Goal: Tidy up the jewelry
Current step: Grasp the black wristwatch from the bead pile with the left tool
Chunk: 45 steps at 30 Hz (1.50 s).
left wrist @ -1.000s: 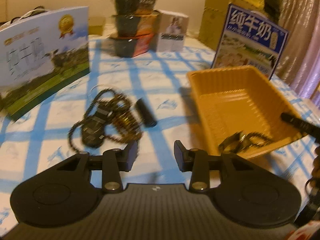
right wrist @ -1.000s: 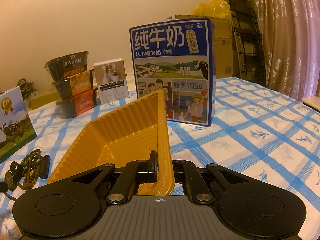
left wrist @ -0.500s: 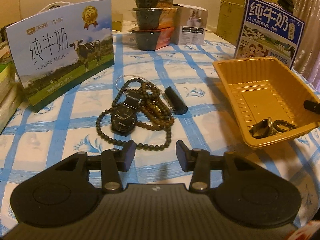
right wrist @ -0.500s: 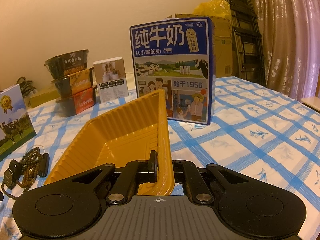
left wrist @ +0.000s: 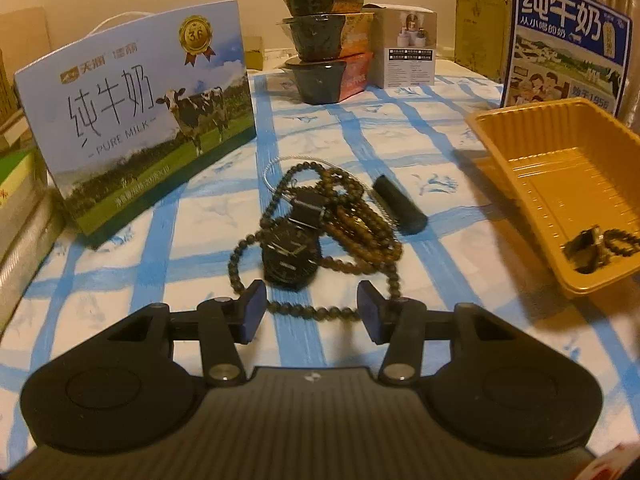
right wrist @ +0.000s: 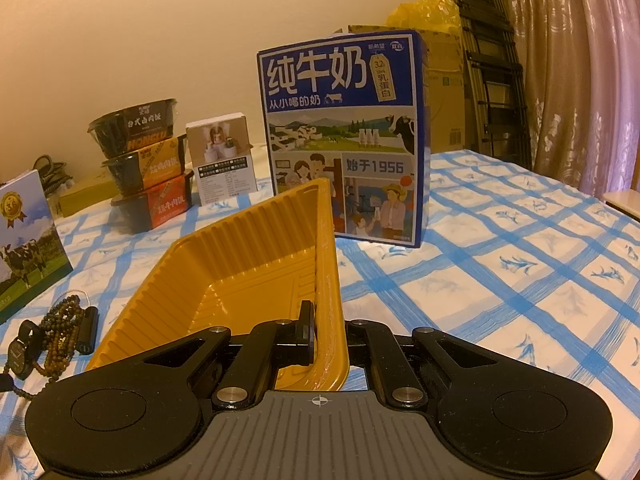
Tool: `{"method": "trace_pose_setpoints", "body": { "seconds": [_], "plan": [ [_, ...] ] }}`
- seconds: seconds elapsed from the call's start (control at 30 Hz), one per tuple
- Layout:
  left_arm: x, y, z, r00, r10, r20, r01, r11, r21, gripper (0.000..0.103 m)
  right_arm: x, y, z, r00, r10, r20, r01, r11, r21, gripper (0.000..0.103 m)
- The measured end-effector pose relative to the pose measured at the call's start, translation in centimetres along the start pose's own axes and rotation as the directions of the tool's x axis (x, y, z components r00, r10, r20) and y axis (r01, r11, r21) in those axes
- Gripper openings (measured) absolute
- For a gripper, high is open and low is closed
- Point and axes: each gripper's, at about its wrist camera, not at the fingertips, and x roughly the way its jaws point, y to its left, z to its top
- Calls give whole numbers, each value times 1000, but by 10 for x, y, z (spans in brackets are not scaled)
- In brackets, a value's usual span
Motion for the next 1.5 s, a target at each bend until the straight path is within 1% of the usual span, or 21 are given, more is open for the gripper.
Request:
{"method": "trace_pose_setpoints", "body": {
  "seconds": [0.07,0.2,0.27,0.33,0.57,0.63,0.73,0.77,0.8,0.83,0.9,1.0,1.17,1.5],
  "plan": [
    [7,0,2,1000,15,5,-15,1000,24,47,0,0,0,1000,-1,-1,1,1000,0,6],
    [19,0,9,1000,22,16,-23,998,64,49,1,1,-1,1000,-2,-4,2,1000,-1,6],
    [24,-1,12,999,22,25,-24,996,87,59,2,1,-1,1000,-2,-4,2,1000,-1,6],
    [28,-2,14,999,26,34,-29,993,111,62,2,0,-2,1000,-2,-5,2,1000,-2,6],
    [44,-4,17,999,37,31,-41,987,156,62,3,1,-2,1000,-2,-5,2,1000,-3,6],
    [48,-4,18,999,42,27,-46,986,162,61,3,1,-3,1000,-2,-5,2,1000,-3,6],
    [54,0,18,999,32,8,-33,988,154,56,3,1,-2,1000,-2,-4,2,1000,-3,6],
    [55,1,18,1000,24,7,-25,989,144,52,3,1,-2,1000,-3,-5,3,1000,-3,6],
    [55,2,19,1000,18,6,-19,991,136,50,3,1,-2,1000,-3,-5,3,1000,-3,6],
    [56,3,19,1000,19,5,-19,991,134,45,3,0,-3,1000,-3,-5,3,1000,-2,6],
    [57,4,20,1000,20,3,-21,991,131,42,3,1,-3,1000,-3,-7,3,1000,-1,6],
    [57,7,22,1000,10,-7,-9,993,116,42,4,1,-3,1000,-4,-7,4,1000,-2,6],
    [54,5,24,1000,17,-15,-15,993,120,41,3,0,-4,1000,-3,-6,2,1000,-3,6],
    [26,1,41,999,-13,32,9,991,132,41,3,0,-4,1000,-2,-6,2,1000,-2,6]
  ]
}}
